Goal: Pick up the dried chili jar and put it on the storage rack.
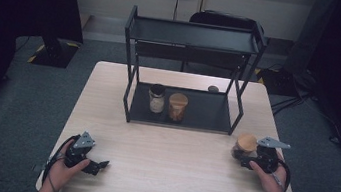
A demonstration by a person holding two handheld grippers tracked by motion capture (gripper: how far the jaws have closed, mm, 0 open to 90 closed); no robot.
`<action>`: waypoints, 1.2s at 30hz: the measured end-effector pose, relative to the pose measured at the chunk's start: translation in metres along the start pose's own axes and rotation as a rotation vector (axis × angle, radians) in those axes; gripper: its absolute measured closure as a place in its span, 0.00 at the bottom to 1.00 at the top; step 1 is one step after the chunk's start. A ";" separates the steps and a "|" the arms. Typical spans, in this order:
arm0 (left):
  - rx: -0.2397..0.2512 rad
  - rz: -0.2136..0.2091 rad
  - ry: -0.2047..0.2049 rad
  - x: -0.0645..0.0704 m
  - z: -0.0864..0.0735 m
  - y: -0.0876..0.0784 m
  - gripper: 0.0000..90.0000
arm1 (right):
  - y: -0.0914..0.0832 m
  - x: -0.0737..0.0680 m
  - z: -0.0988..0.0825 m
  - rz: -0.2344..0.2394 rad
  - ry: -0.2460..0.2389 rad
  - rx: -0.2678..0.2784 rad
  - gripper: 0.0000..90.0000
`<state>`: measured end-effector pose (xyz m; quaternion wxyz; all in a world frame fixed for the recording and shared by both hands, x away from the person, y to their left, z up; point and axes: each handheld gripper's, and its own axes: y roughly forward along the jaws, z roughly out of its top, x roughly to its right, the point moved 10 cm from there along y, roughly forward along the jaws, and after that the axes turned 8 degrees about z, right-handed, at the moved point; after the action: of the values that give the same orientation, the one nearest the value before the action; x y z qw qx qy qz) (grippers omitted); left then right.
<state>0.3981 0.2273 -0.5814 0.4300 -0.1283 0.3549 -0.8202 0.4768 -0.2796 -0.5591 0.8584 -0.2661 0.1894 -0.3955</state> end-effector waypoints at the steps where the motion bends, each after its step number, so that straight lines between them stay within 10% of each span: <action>1: 0.000 0.000 0.000 0.000 0.000 0.000 0.00 | 0.001 0.000 0.001 -0.001 -0.003 0.002 0.17; 36: -0.001 0.000 0.001 0.000 0.000 0.000 0.00 | 0.007 -0.008 0.011 -0.008 -0.072 0.024 0.28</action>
<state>0.3981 0.2274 -0.5814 0.4295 -0.1278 0.3555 -0.8203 0.4817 -0.2662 -0.5543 0.8663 -0.2705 0.1525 -0.3913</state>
